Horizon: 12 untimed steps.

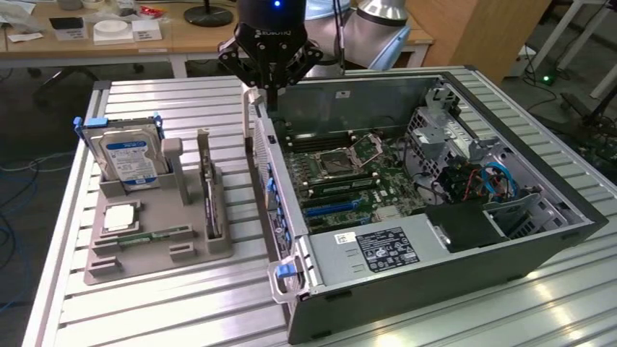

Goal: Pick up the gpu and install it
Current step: 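Reach for the gpu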

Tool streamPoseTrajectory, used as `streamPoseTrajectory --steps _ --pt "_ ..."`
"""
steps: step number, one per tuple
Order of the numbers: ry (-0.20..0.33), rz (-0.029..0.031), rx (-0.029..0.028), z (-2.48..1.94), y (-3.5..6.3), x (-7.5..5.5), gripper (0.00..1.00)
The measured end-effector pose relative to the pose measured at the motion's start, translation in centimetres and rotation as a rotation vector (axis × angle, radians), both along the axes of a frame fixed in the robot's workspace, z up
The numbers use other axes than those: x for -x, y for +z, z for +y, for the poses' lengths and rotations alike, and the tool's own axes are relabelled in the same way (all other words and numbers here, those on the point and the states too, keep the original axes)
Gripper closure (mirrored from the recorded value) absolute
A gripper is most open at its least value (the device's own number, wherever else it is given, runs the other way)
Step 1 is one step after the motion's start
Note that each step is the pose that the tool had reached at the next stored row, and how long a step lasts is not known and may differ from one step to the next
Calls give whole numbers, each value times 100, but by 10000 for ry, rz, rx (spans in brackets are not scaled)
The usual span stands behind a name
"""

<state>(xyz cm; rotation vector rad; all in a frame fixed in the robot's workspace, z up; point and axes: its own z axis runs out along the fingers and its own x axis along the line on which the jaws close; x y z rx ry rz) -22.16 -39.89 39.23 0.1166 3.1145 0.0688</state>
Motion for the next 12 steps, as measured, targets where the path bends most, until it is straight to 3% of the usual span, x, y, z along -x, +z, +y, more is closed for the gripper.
streamPoseTrajectory --steps 12 --pt "-1 1 0 0 -2 123 90"
